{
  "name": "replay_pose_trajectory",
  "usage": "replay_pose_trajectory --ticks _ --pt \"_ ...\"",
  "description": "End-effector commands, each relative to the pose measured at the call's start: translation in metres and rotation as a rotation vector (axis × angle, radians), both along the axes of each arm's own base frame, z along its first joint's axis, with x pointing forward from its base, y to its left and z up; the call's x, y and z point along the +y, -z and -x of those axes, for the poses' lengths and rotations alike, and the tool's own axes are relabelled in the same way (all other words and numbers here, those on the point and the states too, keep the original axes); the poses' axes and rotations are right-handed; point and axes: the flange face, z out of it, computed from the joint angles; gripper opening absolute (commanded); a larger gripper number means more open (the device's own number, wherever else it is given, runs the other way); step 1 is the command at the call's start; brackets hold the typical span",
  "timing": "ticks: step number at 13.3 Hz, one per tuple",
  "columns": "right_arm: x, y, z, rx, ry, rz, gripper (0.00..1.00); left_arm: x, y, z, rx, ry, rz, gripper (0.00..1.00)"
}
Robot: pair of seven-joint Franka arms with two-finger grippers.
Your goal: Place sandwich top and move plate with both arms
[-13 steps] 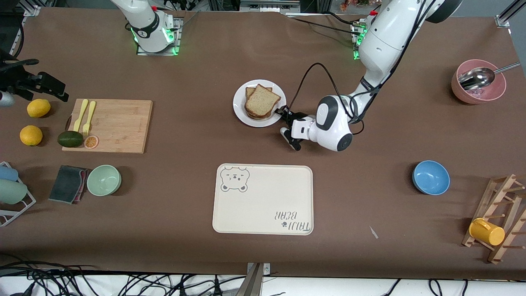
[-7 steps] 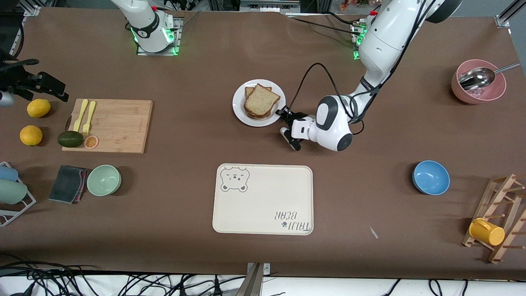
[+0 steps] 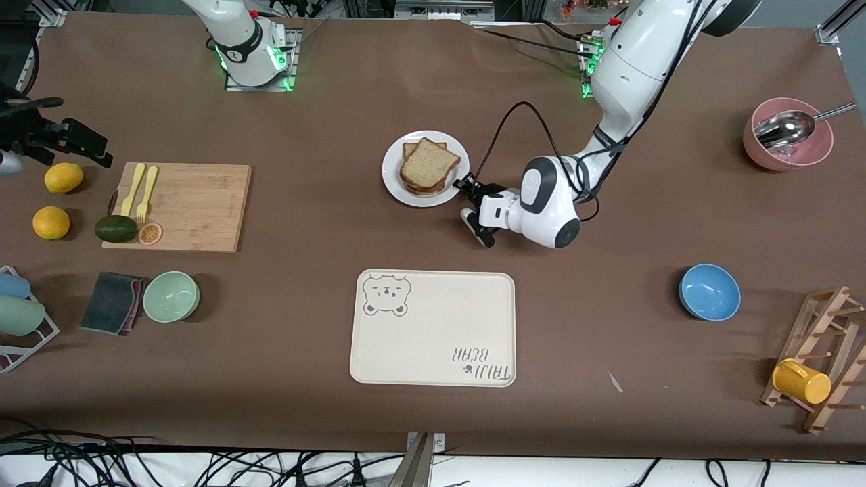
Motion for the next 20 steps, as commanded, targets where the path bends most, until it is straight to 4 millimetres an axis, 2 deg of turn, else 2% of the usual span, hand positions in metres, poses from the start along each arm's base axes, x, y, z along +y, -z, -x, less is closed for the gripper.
replay_pose_trajectory --ticks 1,11,15,17,20 --pt "-0.001 -0.002 0.0 0.004 0.013 -0.016 1.0 0.012 -0.013 -0.002 0.007 -0.024 0.038 0.0" --pt "-0.002 -0.003 0.001 0.003 0.016 -0.016 1.0 0.047 -0.029 -0.026 0.094 -0.105 0.132 0.0" --pt "-0.001 -0.002 0.0 0.006 0.013 -0.016 1.0 0.061 -0.05 -0.064 0.044 -0.177 0.175 0.0" --pt "-0.001 -0.003 0.001 0.004 0.015 -0.016 1.0 0.062 -0.062 -0.082 0.015 -0.207 0.195 0.0" --pt "-0.002 -0.002 0.001 0.006 0.015 -0.016 1.0 0.056 -0.056 -0.1 0.031 -0.276 0.197 0.0"
